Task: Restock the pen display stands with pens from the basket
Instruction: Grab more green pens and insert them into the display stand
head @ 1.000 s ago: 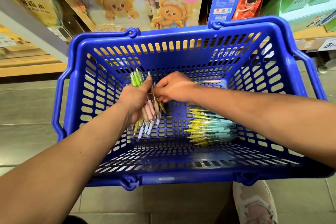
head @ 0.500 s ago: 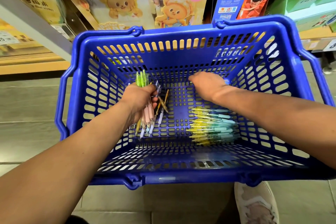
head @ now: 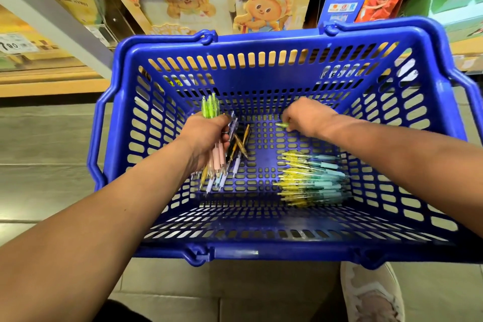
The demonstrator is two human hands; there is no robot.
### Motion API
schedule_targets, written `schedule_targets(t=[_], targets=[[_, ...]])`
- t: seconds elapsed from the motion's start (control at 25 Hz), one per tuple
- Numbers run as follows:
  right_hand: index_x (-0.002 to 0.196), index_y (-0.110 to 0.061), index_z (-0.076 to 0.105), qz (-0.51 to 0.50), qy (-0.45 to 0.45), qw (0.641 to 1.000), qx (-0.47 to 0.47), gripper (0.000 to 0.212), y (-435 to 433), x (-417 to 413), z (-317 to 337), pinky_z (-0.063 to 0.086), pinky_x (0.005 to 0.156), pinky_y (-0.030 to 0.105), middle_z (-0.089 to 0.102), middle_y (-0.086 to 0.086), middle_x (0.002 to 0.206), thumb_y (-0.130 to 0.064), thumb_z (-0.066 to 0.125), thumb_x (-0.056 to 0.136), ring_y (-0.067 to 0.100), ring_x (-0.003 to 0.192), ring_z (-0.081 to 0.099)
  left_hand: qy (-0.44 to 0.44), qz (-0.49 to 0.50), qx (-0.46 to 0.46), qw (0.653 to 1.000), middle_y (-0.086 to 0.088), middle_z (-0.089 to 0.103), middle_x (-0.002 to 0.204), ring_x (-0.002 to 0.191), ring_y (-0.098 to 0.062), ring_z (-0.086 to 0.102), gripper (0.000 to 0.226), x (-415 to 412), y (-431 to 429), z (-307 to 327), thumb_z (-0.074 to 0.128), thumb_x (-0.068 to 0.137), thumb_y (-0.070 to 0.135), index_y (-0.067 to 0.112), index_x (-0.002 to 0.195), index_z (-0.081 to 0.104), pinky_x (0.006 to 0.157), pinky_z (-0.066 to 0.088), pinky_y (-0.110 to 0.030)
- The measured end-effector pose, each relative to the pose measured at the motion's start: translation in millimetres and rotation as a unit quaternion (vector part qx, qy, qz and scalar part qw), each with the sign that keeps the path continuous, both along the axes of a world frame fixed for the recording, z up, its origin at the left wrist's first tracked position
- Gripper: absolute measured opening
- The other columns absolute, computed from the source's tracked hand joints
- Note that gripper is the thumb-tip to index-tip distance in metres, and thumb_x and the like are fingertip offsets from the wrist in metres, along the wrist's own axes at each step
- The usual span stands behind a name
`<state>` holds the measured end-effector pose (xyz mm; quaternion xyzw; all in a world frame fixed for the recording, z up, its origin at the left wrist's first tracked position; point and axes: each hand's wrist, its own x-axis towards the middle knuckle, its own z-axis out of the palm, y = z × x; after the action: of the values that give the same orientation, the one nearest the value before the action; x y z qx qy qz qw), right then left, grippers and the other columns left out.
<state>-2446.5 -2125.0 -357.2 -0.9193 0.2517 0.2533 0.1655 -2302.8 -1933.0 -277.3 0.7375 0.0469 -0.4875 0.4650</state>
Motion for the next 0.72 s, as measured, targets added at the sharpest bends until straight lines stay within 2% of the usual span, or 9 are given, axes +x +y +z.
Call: schedule_targets(t=[0.08,0.12,0.2,0.28,0.36,0.48,0.6,0.72], targets=[[0.089,-0.027,0.075,-0.096,-0.074,0.984,0.128,0.004,-1,5,12,0.055,0.083,0.028,0.073,-0.011,0.084,-0.029,0.078,0.087,0.006,0.076,0.068,0.008,-0.003,-0.002,1.0,-0.003,0.053,0.06,0.048,-0.012,0.052,0.014,-5,-9,3,0.065,0.098,0.014,0.003,0.099,0.056,0.05,0.053,-0.027],[0.084,-0.029,0.076,-0.138,-0.108,0.966,0.188,0.006,-1,8,19,0.055,0.082,0.026,0.074,-0.013,0.077,-0.032,0.08,0.084,0.004,0.073,0.069,0.013,-0.001,-0.005,1.0,-0.003,0.052,0.059,0.048,-0.013,0.051,0.014,-7,-14,4,0.064,0.098,0.014,0.004,0.092,0.057,0.048,0.052,-0.026],[0.082,-0.026,0.077,-0.217,-0.154,0.919,0.292,0.01,1,11,32,0.058,0.077,0.025,0.077,-0.009,0.076,-0.034,0.083,0.081,0.009,0.077,0.075,0.028,0.004,-0.017,0.999,-0.005,0.053,0.061,0.048,-0.014,0.05,0.019,-11,-23,9,0.062,0.1,0.014,0.006,0.083,0.057,0.044,0.05,-0.024],[0.086,-0.02,0.077,-0.283,-0.17,0.869,0.368,0.014,4,8,46,0.061,0.075,0.024,0.078,-0.001,0.081,-0.032,0.083,0.081,0.014,0.083,0.076,0.039,-0.015,-0.027,0.999,-0.005,0.059,0.068,0.052,-0.013,0.054,0.014,-18,-27,14,0.061,0.1,0.016,0.005,0.091,0.06,0.046,0.051,-0.025],[0.09,-0.016,0.074,-0.328,-0.162,0.829,0.423,0.017,5,4,69,0.059,0.07,0.02,0.078,0.002,0.082,-0.028,0.082,0.081,0.011,0.081,0.076,0.047,-0.003,-0.035,0.998,-0.004,0.062,0.074,0.057,-0.013,0.057,0.012,-27,-25,21,0.061,0.101,0.018,0.006,0.1,0.061,0.053,0.052,-0.027],[0.094,-0.017,0.07,-0.372,-0.158,0.775,0.486,0.012,16,-16,122,0.06,0.073,0.019,0.077,-0.002,0.083,-0.026,0.076,0.087,0.005,0.077,0.074,0.115,0.037,-0.055,0.991,-0.002,0.061,0.072,0.058,-0.012,0.059,0.017,-51,-15,57,0.058,0.102,0.02,0.012,0.088,0.061,0.058,0.053,-0.029],[0.097,-0.018,0.068,-0.429,-0.178,0.71,0.53,0.007,39,-40,194,0.06,0.08,0.022,0.076,-0.004,0.08,-0.022,0.071,0.092,0.003,0.069,0.072,0.196,0.051,-0.102,0.974,0.001,0.068,0.068,0.058,-0.01,0.066,0.018,-78,5,123,0.061,0.1,0.023,0.013,0.085,0.065,0.058,0.058,-0.028],[0.107,-0.016,0.064,-0.468,-0.179,0.679,0.536,0.016,67,-60,285,0.059,0.085,0.025,0.074,-0.005,0.079,-0.022,0.07,0.093,0.003,0.067,0.069,0.234,0.048,-0.122,0.963,0.002,0.066,0.068,0.058,-0.01,0.064,0.017,-104,34,209,0.061,0.1,0.023,0.013,0.086,0.064,0.06,0.058,-0.027]])
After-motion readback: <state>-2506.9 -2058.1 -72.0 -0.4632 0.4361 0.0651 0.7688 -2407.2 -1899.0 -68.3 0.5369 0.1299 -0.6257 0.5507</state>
